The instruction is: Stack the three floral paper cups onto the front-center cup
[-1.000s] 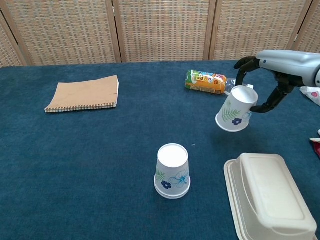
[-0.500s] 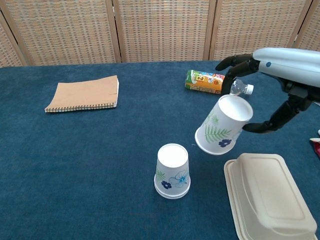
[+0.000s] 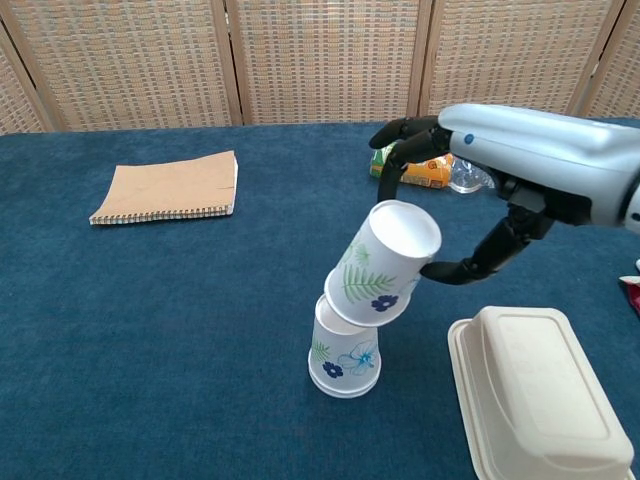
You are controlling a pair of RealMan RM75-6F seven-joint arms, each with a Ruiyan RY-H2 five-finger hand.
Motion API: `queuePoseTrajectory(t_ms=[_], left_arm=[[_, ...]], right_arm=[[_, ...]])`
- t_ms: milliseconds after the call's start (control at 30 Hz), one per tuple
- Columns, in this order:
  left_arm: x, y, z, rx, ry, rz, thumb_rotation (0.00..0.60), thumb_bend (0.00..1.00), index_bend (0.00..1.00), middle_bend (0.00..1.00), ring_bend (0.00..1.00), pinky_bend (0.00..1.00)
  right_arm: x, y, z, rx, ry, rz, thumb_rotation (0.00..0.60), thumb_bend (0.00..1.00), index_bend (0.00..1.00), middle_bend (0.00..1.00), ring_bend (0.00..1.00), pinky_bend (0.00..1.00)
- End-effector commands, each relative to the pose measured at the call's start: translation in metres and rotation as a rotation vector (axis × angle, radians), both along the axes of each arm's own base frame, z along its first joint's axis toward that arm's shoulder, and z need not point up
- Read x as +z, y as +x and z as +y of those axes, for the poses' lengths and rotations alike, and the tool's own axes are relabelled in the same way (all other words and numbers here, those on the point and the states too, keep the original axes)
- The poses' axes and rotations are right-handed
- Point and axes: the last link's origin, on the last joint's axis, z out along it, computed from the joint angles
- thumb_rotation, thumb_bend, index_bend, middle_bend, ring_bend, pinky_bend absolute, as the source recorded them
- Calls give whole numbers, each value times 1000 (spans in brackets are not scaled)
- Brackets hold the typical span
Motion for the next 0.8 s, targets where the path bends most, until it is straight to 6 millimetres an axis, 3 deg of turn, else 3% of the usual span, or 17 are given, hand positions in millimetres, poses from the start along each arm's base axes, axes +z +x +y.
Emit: queuePoseTrajectory(t_ms=[33, 400, 567, 800], left_arm=[[0, -1, 1, 9, -3, 2, 600, 105, 137, 0, 0, 0], [1, -2, 1, 16, -4, 6, 600, 105, 137, 0, 0, 0], [-2, -2, 2, 17, -14, 17, 600, 105, 137, 0, 0, 0], [-3, -1, 1, 13, -12, 18, 600, 105, 136, 0, 0, 0]], right_arm=[[-3, 5, 0, 7, 10, -8, 600, 398, 530, 155, 0, 0], [-19, 3, -5, 8, 26, 8, 600, 362, 515, 136, 0, 0], [-17, 2, -5, 6, 31, 1, 600, 215, 445, 96, 0, 0], [-15, 2, -3, 1, 31, -12, 600, 163, 408, 84, 0, 0]])
